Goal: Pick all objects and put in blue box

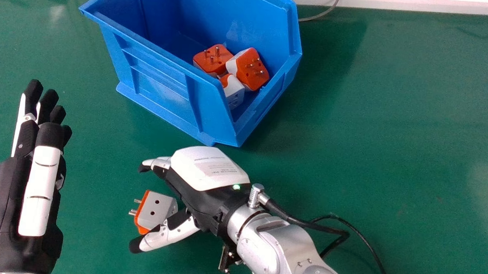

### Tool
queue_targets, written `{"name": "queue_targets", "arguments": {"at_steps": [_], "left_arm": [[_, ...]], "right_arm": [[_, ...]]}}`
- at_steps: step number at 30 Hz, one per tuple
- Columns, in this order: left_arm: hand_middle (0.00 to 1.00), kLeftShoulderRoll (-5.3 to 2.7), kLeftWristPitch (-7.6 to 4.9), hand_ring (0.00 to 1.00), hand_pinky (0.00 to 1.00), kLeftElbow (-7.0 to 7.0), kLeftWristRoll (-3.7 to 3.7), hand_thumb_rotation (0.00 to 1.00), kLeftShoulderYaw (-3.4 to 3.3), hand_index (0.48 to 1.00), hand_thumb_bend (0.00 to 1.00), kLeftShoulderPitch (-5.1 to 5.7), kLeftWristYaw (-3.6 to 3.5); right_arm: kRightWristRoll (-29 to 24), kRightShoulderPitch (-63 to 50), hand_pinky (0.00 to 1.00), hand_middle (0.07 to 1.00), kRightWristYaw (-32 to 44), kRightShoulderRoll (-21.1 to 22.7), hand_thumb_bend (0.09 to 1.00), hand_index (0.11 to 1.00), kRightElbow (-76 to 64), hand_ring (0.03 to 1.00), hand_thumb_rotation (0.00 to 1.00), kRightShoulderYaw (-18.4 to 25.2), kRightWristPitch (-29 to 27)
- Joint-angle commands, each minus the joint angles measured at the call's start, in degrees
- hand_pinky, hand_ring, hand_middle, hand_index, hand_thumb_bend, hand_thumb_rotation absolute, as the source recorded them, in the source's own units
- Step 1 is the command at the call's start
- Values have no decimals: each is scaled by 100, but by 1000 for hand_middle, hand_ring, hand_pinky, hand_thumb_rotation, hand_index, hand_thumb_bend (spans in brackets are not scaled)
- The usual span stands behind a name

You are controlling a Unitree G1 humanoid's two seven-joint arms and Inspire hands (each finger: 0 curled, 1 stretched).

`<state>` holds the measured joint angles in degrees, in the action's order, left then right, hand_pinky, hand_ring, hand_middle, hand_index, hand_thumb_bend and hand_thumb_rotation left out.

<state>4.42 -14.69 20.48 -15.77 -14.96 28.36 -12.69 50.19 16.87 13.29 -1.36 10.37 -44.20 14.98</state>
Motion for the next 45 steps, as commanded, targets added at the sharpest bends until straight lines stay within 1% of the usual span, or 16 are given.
{"name": "queue_targets", "arguments": {"at_steps": [1,6,8,12,21,24,27,32,36,40,42,45], "left_arm": [[1000,43,-78,1000,1000,52,14,976,-26,1000,730,-25,-7],[1000,65,-33,1000,1000,108,27,985,-11,1000,725,-34,17],[1000,85,-48,1000,1000,89,16,992,-15,1000,722,-47,3],[1000,93,-53,1000,1000,89,6,996,-11,1000,722,-59,13],[1000,106,-61,1000,1000,108,-49,996,-28,1000,729,-31,-21],[1000,109,-58,1000,1000,110,-24,993,-36,1000,737,-20,-8],[1000,100,-46,1000,1000,135,-44,991,-32,1000,741,-3,-5],[1000,107,-56,1000,1000,137,-18,980,-32,1000,752,8,-5],[1000,106,-71,1000,1000,128,-29,976,-39,1000,759,0,-7],[1000,101,7,1000,1000,193,-36,969,-41,1000,762,8,37],[1000,108,21,1000,1000,214,-40,968,-40,1000,764,10,30],[1000,98,58,1000,1000,262,4,970,-33,1000,765,8,76]], "right_arm": [[-207,-256,707,886,383,-18,649,856,-136,839,547,-199,35],[-146,-367,693,888,550,87,671,856,-459,836,535,-263,54],[-115,-395,694,886,608,130,681,853,-550,832,534,-290,46],[-111,-415,698,884,644,180,681,850,-618,830,536,-308,11],[-136,-359,704,886,626,59,686,854,-496,832,536,-251,161],[-154,-355,692,882,581,28,695,850,-461,827,520,-224,188],[-125,-316,681,883,545,33,694,852,-415,826,511,-234,195],[-65,-169,670,874,373,80,687,844,-219,818,518,-247,76],[-80,-85,672,862,239,99,677,834,-45,816,529,-219,-65],[-96,-48,682,859,242,130,660,831,11,820,540,-183,-104],[-114,-68,686,858,221,146,655,832,10,820,548,-154,-118],[-132,-81,687,858,259,192,651,831,-16,818,549,-110,-130]]}}
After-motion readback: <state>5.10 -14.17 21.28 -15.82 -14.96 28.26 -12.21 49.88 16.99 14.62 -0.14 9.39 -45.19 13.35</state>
